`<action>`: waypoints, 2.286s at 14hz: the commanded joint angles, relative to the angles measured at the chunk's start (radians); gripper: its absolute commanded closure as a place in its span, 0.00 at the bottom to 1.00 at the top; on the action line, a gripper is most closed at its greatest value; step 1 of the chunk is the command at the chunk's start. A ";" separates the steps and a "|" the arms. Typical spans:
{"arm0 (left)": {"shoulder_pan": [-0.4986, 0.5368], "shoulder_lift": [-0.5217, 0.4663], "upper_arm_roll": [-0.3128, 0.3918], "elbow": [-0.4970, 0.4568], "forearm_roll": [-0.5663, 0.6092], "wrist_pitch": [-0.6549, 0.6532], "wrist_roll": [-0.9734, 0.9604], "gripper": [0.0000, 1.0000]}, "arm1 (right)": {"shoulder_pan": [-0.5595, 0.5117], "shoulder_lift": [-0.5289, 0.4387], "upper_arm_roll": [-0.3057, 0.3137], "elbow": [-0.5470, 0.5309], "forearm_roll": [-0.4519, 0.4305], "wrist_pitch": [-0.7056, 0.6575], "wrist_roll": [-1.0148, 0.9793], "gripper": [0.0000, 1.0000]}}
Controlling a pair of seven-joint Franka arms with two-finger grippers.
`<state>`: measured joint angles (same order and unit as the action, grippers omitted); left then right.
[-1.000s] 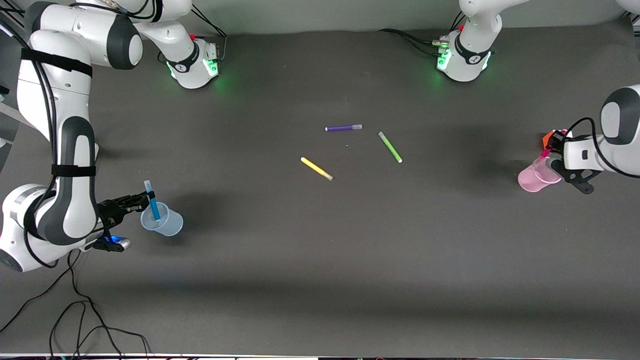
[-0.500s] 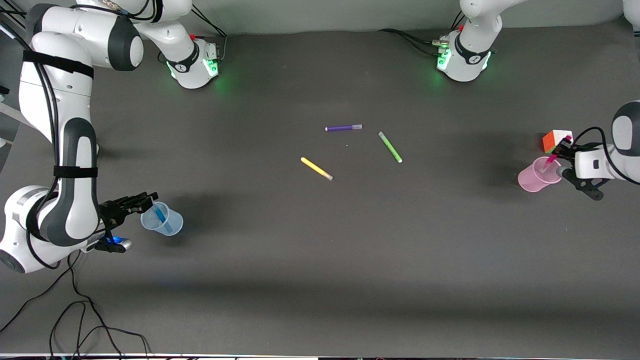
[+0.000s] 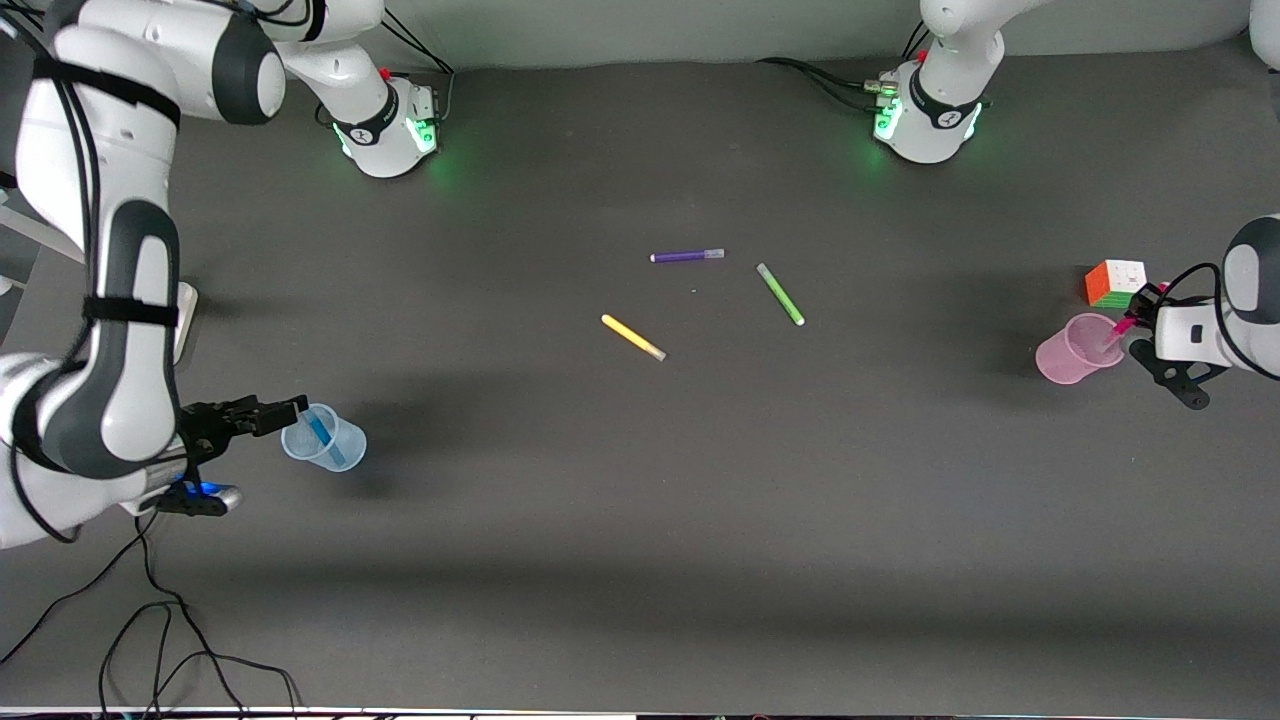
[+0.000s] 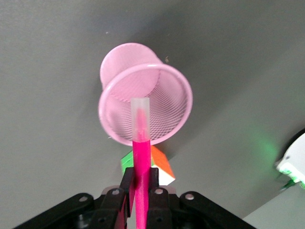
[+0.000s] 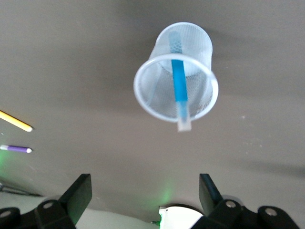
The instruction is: Place pink and blue markers in matching cups
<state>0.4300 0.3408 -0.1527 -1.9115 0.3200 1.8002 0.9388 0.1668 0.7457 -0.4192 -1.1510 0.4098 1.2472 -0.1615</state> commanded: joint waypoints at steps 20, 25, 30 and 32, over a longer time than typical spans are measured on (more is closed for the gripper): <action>-0.108 0.021 -0.011 0.136 0.096 -0.156 -0.012 0.00 | -0.066 -0.750 0.256 -0.441 -0.342 0.367 0.326 0.00; -0.215 0.014 -0.022 0.515 -0.019 -0.511 -0.020 0.00 | -0.161 -0.755 0.346 -0.431 -0.358 0.354 0.318 0.00; -0.230 0.014 -0.053 0.729 -0.147 -0.594 -0.258 0.00 | -0.191 -0.755 0.362 -0.427 -0.365 0.347 0.290 0.00; -0.234 0.014 -0.112 0.744 -0.166 -0.607 -0.499 0.00 | -0.187 -0.755 0.361 -0.429 -0.365 0.344 0.232 0.00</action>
<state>0.2122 0.3281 -0.2211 -1.2176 0.1737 1.2260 0.6374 -0.0073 0.0159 -0.0774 -1.5583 0.0677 1.5909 0.1206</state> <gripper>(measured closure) 0.000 0.000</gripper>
